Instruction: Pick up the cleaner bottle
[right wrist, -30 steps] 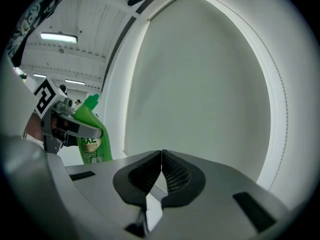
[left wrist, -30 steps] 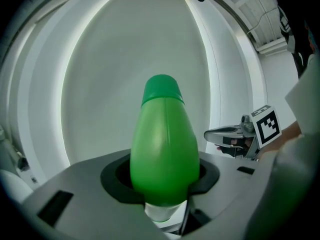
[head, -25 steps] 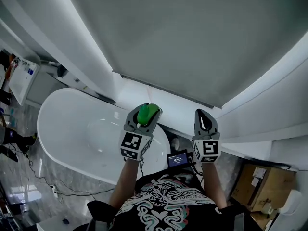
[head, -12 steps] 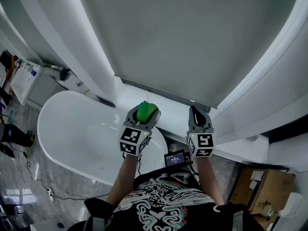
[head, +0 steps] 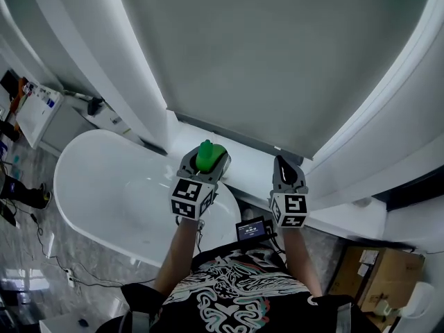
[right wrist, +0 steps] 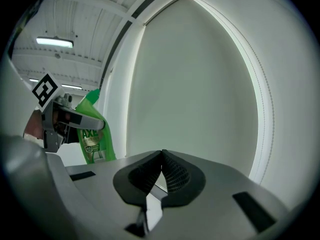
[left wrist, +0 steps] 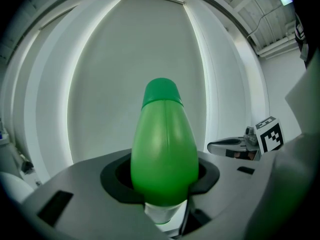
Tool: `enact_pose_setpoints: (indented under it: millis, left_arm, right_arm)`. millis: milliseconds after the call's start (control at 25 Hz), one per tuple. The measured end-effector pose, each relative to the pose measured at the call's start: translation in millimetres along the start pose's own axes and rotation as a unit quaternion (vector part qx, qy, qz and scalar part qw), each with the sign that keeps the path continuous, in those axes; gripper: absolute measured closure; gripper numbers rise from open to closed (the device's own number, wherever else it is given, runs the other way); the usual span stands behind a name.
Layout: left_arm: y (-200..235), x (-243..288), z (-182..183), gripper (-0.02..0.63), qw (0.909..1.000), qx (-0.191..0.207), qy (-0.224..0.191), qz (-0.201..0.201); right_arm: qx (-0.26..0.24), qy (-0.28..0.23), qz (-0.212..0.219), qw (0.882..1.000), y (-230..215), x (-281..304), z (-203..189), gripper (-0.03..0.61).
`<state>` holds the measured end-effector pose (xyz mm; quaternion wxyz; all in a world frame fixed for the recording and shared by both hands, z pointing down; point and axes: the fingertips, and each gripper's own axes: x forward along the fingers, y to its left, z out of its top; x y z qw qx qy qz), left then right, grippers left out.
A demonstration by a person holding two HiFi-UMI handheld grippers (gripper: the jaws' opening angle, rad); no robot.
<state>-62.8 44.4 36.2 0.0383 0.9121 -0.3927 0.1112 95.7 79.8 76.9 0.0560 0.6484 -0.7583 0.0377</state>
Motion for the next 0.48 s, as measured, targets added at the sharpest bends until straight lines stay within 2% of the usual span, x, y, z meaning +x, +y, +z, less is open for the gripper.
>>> enact_pose_setpoints:
  millis: [480]
  left_arm:
    - [-4.4,5.1,2.7,0.423,1.0000,0.007,0.004,-0.005]
  right_arm:
    - [0.012,-0.003,-0.001,1.000,-5.4,2.0,-2.3,0.552]
